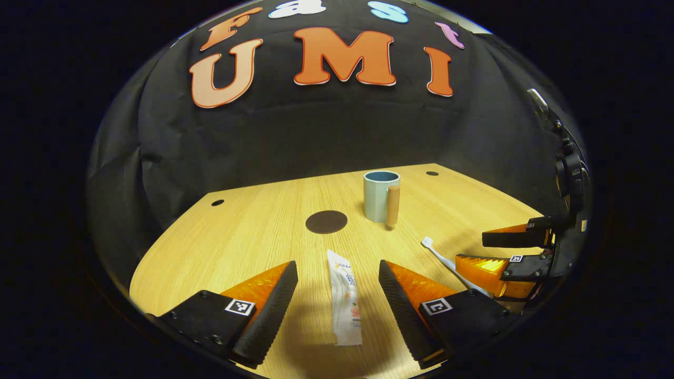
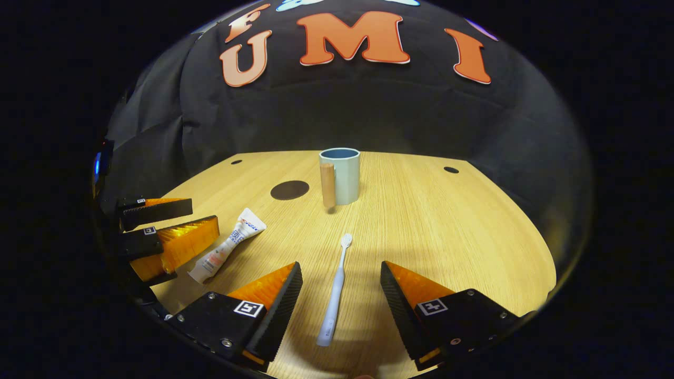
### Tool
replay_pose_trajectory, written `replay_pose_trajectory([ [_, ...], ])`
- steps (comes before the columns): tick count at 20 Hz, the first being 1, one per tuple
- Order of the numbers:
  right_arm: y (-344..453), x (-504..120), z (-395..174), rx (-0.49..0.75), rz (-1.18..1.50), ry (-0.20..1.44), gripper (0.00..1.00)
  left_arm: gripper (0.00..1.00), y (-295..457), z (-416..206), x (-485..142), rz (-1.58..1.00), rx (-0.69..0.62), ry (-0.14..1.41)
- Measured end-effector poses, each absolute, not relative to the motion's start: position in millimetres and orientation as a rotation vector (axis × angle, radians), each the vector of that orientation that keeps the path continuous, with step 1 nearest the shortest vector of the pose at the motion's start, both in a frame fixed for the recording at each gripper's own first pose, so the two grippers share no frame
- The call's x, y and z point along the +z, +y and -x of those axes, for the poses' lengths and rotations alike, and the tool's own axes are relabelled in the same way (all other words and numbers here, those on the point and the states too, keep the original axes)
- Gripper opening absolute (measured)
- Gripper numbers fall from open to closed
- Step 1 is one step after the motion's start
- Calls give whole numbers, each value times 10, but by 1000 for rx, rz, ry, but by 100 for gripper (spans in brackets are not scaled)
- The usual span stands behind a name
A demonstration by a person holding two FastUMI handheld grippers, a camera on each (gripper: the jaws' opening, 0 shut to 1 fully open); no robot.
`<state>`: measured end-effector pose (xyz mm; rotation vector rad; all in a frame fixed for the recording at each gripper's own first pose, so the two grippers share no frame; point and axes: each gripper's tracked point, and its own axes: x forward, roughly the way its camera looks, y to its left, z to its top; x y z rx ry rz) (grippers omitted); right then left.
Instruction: Put the toothbrush and toothpaste on the desktop into the cup, then pick up the cup and place it on the coaster on the desktop.
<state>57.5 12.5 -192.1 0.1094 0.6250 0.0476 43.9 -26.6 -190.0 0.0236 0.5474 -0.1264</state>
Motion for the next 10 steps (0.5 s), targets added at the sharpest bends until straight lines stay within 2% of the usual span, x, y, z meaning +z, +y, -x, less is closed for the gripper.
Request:
replay_pose_trajectory([
  [3, 108, -1969, -662, 53, -98, 666, 90, 99, -250, -479, -2008, -9, -130, 604],
  [10, 83, -2055, -757, 63, -83, 750, 81, 99, -192, -595, -2253, 1, -113, 730],
])
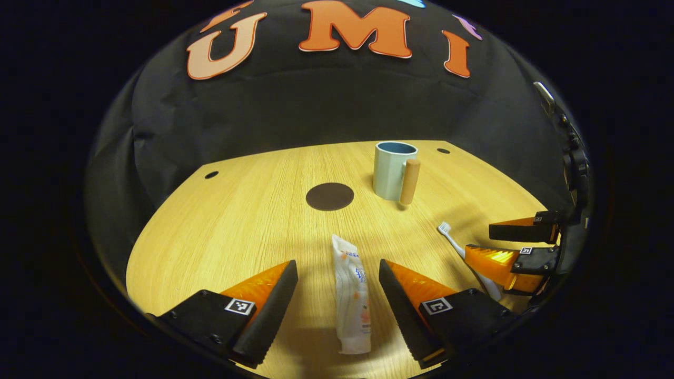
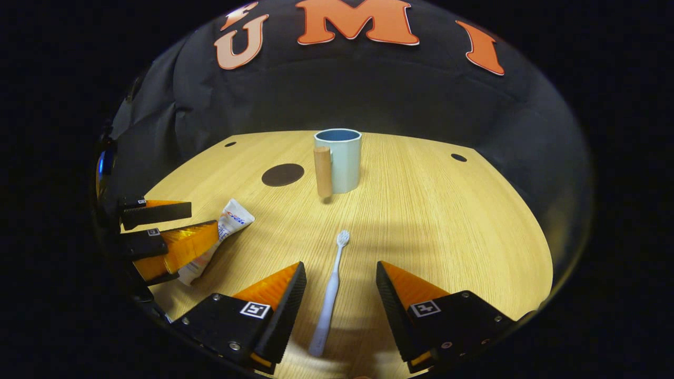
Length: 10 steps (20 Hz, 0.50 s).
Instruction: Put the toothbrush and toothpaste on the desktop into the cup, then pick up the cup and place it on the coaster on the desktop.
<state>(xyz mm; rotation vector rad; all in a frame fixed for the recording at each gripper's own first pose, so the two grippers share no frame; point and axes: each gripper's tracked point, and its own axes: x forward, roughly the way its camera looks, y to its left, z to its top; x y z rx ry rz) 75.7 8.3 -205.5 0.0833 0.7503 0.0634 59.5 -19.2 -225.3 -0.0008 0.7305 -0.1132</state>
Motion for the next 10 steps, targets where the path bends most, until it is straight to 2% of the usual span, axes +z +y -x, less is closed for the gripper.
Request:
replay_pose_trajectory([
  [3, 181, -2133, -731, 100, -108, 807, 70, 99, -210, -637, -2323, -15, -123, 767],
  [5, 201, -2167, -712, 102, -117, 836, 62, 89, -224, -612, -2353, -26, -138, 796],
  [6, 200, -2190, -710, 101, -110, 848, 58, 89, -240, -605, -2347, -26, -150, 807],
  [10, 216, -2270, -716, 87, -77, 890, 52, 79, -233, -530, -2385, -14, -161, 872],
])
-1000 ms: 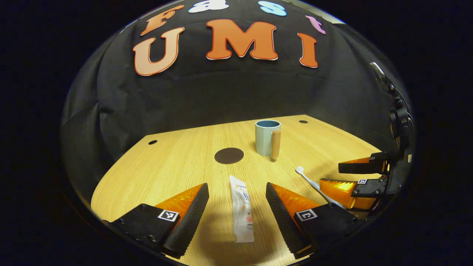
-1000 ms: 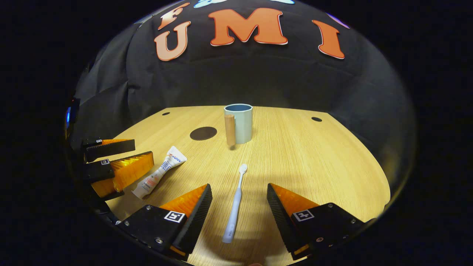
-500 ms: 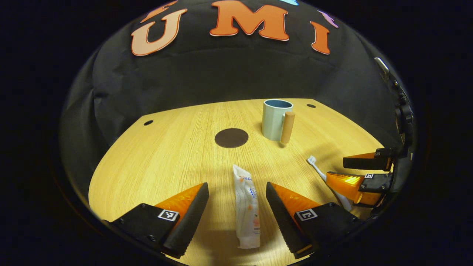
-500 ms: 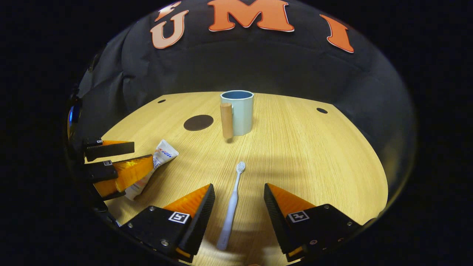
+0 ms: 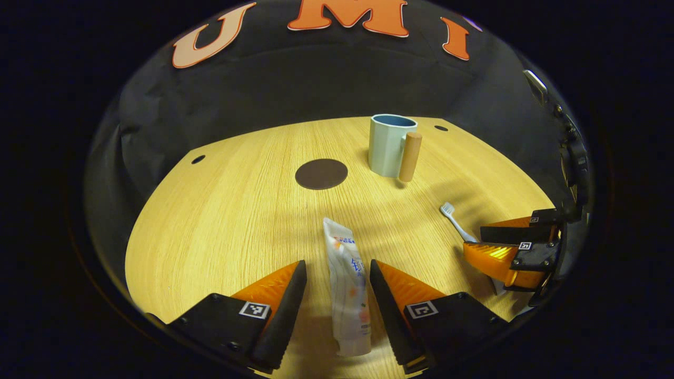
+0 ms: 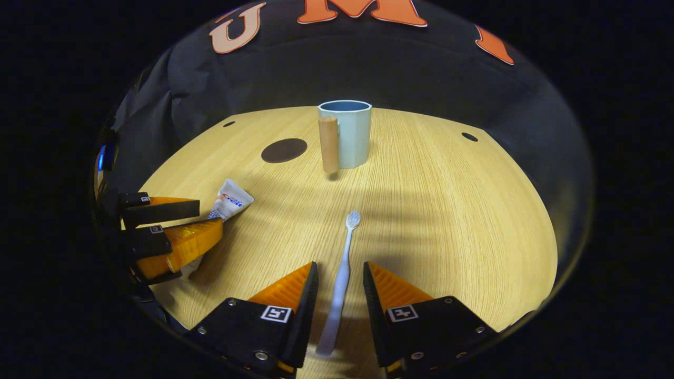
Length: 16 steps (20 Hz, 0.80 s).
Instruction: Put the toothbrush and toothpaste on the desktop into the cup, then pick up the cup and place it on the coaster on the desktop.
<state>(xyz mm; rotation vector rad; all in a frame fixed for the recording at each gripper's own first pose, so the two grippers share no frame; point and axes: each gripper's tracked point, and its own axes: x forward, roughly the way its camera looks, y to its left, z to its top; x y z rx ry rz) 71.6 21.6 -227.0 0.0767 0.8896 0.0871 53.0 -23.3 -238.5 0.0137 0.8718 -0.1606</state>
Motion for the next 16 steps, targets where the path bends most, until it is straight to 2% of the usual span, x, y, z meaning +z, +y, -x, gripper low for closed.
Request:
replay_pose_trajectory([
  [4, 261, -2286, -778, 84, -53, 895, 51, 77, -223, -532, -2343, 1, -173, 928],
  [5, 268, -2273, -778, 83, -56, 894, 51, 67, -204, -562, -2268, 3, -176, 915],
  [6, 266, -2270, -784, 81, -58, 898, 43, 56, -185, -546, -2196, -6, -182, 935],
  [9, 214, -2309, -787, 60, -93, 944, 26, 53, -151, -652, -1935, -19, -191, 942],
  [10, 209, -2296, -793, 62, -101, 956, 16, 47, -118, -697, -1829, -30, -185, 941],
  [11, 205, -2295, -782, 72, -98, 964, 13, 41, -99, -603, -1868, -29, -171, 940],
  [13, 205, -2271, -775, 78, -106, 979, 10, 25, -88, -735, -1860, -18, -163, 934],
  [16, 276, -2242, -777, 84, -232, 977, 6, 17, -7, -648, -1586, -7, -156, 926],
])
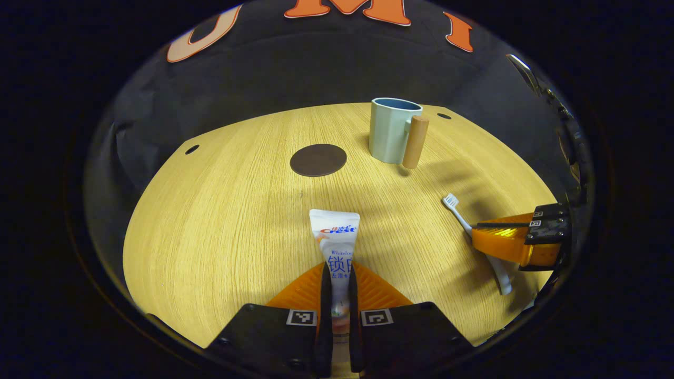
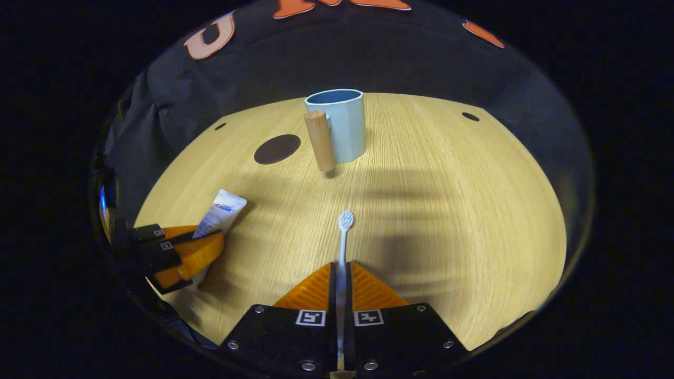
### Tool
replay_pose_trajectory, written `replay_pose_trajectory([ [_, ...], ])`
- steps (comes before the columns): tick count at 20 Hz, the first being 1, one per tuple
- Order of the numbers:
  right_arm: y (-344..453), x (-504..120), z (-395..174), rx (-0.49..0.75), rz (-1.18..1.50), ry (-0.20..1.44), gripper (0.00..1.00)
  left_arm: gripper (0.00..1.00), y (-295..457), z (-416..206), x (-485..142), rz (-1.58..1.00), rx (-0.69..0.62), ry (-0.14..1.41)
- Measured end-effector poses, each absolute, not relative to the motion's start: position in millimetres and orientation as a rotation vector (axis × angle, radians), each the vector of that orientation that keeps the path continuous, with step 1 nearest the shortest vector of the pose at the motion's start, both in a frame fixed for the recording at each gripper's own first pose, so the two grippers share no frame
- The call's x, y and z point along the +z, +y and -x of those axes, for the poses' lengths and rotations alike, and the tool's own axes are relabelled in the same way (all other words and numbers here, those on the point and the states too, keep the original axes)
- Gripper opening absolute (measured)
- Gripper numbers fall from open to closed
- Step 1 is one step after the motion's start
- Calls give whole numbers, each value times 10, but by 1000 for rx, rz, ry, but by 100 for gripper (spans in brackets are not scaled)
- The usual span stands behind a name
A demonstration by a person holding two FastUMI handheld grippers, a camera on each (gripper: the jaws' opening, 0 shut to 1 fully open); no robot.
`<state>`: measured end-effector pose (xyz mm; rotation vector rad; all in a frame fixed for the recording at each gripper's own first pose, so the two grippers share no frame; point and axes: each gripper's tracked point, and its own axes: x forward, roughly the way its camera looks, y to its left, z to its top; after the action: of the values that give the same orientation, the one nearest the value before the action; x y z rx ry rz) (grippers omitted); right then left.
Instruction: Put the toothbrush and toothpaste on the desktop into the cup, then pick up the cup and place it on the coaster on the desktop.
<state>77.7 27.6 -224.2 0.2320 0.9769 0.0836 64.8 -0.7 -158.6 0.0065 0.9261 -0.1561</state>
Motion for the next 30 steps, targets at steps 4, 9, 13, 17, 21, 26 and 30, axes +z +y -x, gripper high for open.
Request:
replay_pose_trajectory([
  [4, 302, -2181, -811, 120, -245, 965, 6, 17, 4, -674, -1450, -9, -194, 898],
  [9, 306, -2099, -914, 137, -271, 896, 6, 16, -53, -654, -1342, -16, -180, 862],
  [13, 287, -2022, -1024, 126, -294, 850, 5, 16, -42, -688, -1134, -13, -175, 833],
  [17, 246, -1953, -1140, 112, -300, 795, 5, 16, 4, -715, -1003, -28, -172, 792],
  [21, 169, -1711, -1279, 118, -324, 729, 5, 16, -12, -740, -964, -20, -176, 761],
  [26, 35, -1387, -1430, 125, -339, 654, 5, 16, 62, -824, -755, -29, -165, 692],
  [30, 2, -1154, -1586, 138, -375, 557, 5, 16, 46, -951, -861, -15, -163, 662],
])
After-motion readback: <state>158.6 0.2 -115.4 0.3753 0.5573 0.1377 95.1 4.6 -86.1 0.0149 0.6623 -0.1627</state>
